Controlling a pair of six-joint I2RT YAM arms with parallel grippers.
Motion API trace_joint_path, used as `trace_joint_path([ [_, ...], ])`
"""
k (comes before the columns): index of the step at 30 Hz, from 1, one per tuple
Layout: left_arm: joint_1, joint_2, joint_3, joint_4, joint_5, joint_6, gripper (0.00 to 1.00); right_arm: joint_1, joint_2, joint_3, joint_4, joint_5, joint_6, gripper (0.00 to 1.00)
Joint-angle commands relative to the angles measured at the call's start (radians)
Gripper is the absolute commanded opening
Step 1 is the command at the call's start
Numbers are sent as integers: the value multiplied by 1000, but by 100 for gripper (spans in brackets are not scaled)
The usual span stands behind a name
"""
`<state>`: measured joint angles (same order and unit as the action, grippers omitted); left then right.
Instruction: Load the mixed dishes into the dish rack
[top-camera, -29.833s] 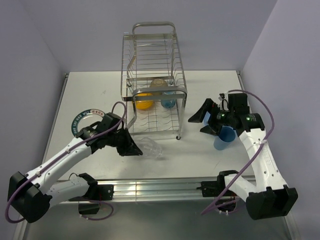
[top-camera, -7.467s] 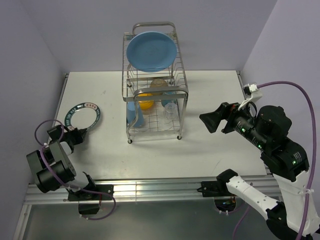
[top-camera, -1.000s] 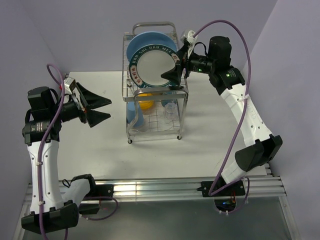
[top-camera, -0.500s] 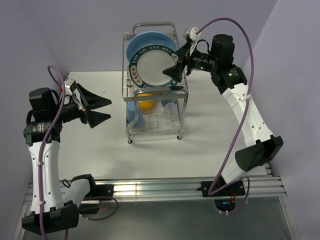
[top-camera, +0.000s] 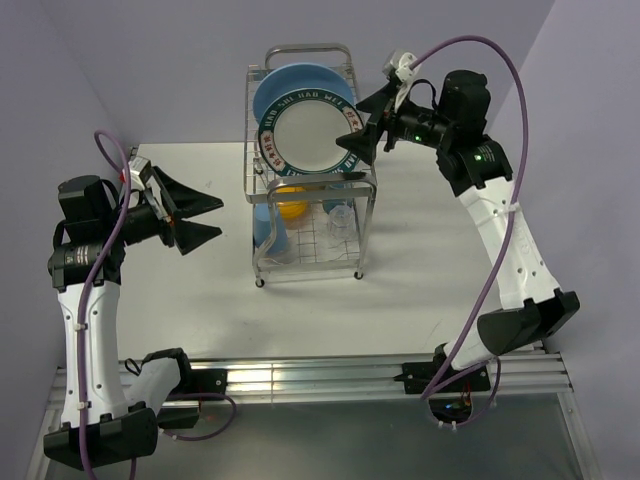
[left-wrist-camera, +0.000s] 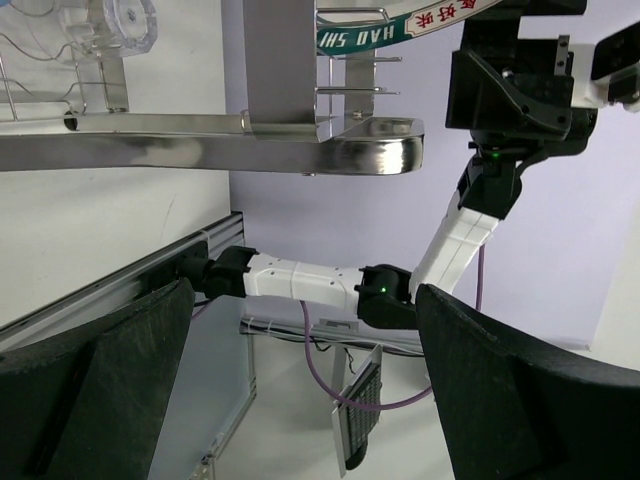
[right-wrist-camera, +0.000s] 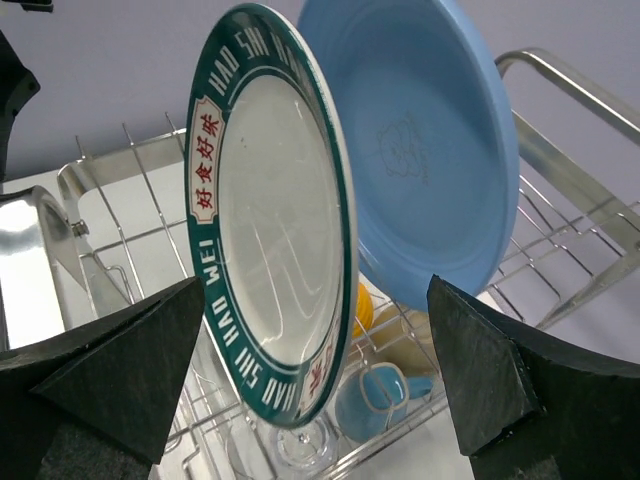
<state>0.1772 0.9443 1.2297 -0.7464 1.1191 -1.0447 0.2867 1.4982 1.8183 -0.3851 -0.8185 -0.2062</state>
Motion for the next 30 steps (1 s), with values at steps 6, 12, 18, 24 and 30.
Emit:
trace_joint_path([
  [6, 4, -4, -16, 61, -22, -9, 99, -37, -147, -68, 3, 27, 24, 100],
  [12, 4, 28, 10, -28, -70, 61, 99, -40, -344, -287, 159, 229, 184, 100],
  [18, 4, 53, 8, -80, -131, 89, 99, -41, -501, -393, 54, 410, 277, 100],
  [24, 4, 80, 7, -93, -185, 92, 99, -41, -685, -578, -82, 579, 458, 100],
  [30, 2, 64, -18, -65, -182, 71, 99, -40, -889, -733, -273, 633, 582, 100],
])
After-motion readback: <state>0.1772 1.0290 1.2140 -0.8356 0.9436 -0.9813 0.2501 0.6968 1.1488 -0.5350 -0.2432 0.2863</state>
